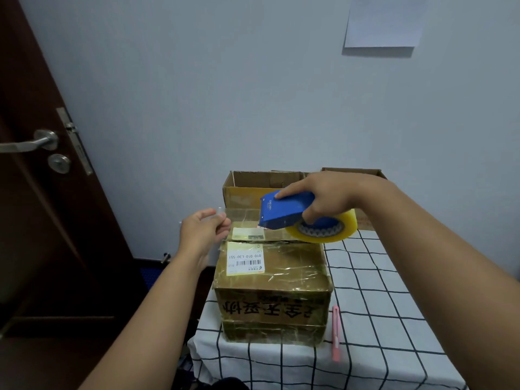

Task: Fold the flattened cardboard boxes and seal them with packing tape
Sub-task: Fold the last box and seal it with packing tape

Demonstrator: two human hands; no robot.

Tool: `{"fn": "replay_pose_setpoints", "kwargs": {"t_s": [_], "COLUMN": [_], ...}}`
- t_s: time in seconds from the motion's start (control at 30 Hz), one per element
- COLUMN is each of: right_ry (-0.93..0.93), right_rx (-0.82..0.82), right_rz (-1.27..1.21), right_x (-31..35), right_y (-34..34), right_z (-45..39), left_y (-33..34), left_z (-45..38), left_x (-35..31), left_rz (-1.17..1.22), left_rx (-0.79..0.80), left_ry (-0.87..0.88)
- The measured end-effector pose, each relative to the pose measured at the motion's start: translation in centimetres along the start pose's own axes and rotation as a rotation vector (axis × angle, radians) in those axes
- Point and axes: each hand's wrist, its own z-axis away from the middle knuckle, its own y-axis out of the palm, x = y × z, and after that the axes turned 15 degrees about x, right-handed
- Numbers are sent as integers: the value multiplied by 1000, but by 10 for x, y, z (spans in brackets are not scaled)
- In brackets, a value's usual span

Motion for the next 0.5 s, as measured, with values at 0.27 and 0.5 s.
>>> {"fn": "replay_pose_setpoints", "kwargs": {"t_s": [0.27, 0.5], "right_ry": [-106, -144], "right_rx": [130, 3], "right_rz": [-165, -114], "right_x": [-21, -25], "right_y": [15, 23], "right_z": [-37, -52], "left_y": [-10, -9], "left_z": [-10, -19], "left_x": [23, 31], "left_rz": [-53, -145], "left_rx": [-17, -97], "left_ry": [-134, -75]}}
